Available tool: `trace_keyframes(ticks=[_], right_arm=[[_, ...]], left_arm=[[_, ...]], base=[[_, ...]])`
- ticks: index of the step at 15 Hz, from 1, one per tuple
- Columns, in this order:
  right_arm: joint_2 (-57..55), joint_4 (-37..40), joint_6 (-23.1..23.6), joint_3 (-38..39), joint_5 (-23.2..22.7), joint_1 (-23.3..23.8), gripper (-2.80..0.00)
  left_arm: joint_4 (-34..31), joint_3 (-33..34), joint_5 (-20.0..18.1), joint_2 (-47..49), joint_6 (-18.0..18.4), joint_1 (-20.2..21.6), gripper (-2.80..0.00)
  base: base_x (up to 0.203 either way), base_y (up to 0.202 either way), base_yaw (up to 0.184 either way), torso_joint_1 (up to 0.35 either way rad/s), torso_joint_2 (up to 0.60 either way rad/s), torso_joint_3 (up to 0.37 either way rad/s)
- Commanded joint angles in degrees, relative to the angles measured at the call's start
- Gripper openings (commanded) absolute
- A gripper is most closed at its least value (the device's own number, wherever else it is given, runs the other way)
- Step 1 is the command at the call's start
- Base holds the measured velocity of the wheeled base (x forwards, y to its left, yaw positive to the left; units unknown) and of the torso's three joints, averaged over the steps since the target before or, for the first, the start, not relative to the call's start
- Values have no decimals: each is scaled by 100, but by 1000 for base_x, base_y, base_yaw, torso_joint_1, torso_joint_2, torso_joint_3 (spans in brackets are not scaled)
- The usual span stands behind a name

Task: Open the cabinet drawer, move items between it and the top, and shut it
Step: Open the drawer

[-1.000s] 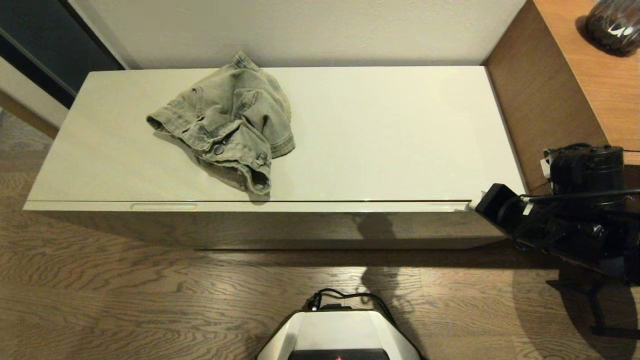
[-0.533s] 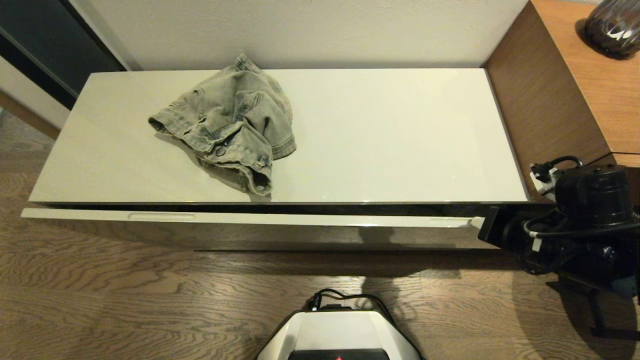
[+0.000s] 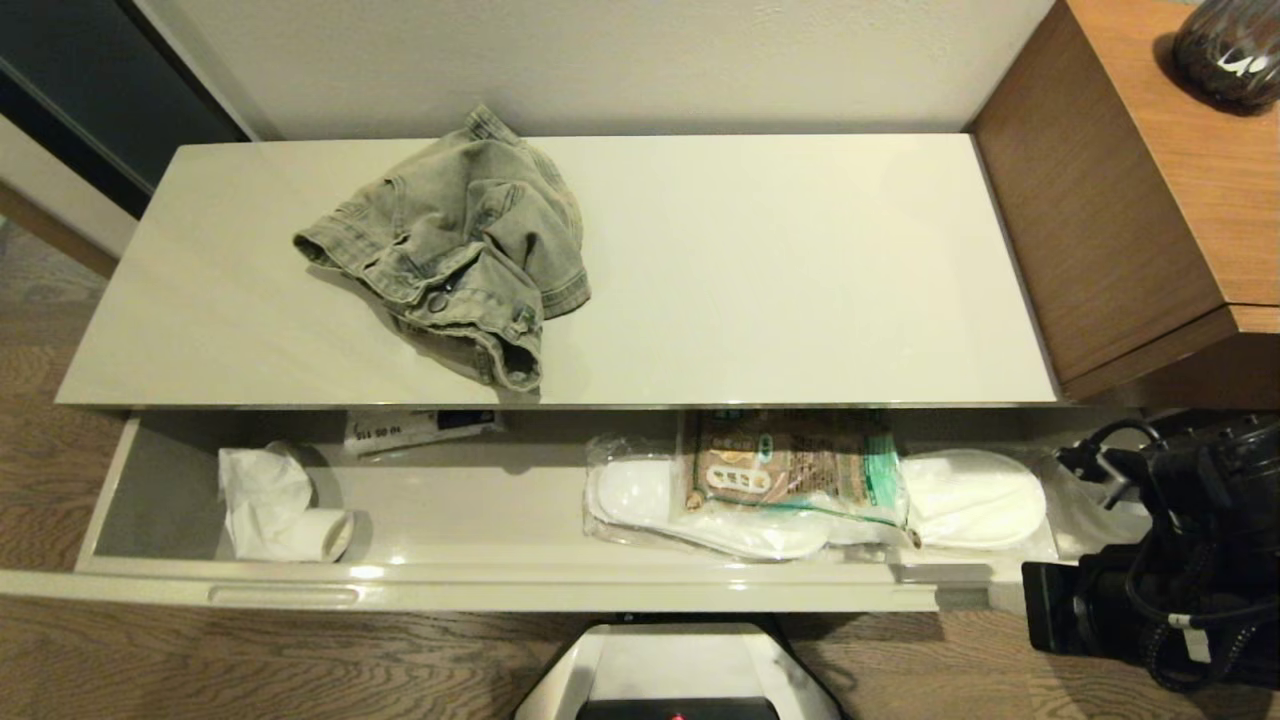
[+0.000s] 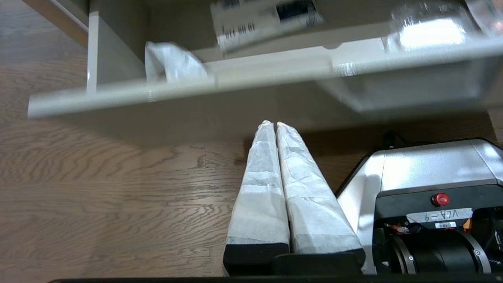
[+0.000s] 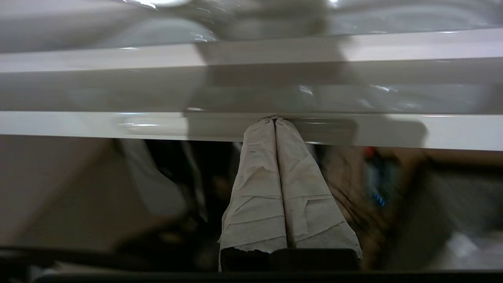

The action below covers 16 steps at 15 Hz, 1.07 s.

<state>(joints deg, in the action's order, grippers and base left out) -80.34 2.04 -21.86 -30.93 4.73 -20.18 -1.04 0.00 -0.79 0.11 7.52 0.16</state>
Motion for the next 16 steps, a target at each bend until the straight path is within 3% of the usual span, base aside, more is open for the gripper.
trace_keyframes(ticks=[1, 5, 8, 14, 16], right_arm=[[1087, 893, -4, -40, -67, -205, -280], [3013, 2623, 14, -323, -233, -362, -280], [3762, 4331, -22, -1427, -491, -294, -280], [4011, 5009, -226, -2339, -324, -130, -280], [3923, 5581, -533, -3323, -347, -114, -280]], left_arm=[[-2, 0, 0, 7, 4, 2, -280], [-8, 0, -9, 7, 12, 2, -280], [-11, 0, -9, 7, 12, 2, -280], [-11, 0, -18, 7, 12, 2, -280], [-11, -9, -32, 7, 35, 2, -280]], base=[[0, 0, 0, 0, 0, 0], [0, 0, 0, 0, 0, 0], [0, 0, 0, 0, 0, 0], [0, 0, 0, 0, 0, 0], [0, 0, 0, 0, 0, 0]])
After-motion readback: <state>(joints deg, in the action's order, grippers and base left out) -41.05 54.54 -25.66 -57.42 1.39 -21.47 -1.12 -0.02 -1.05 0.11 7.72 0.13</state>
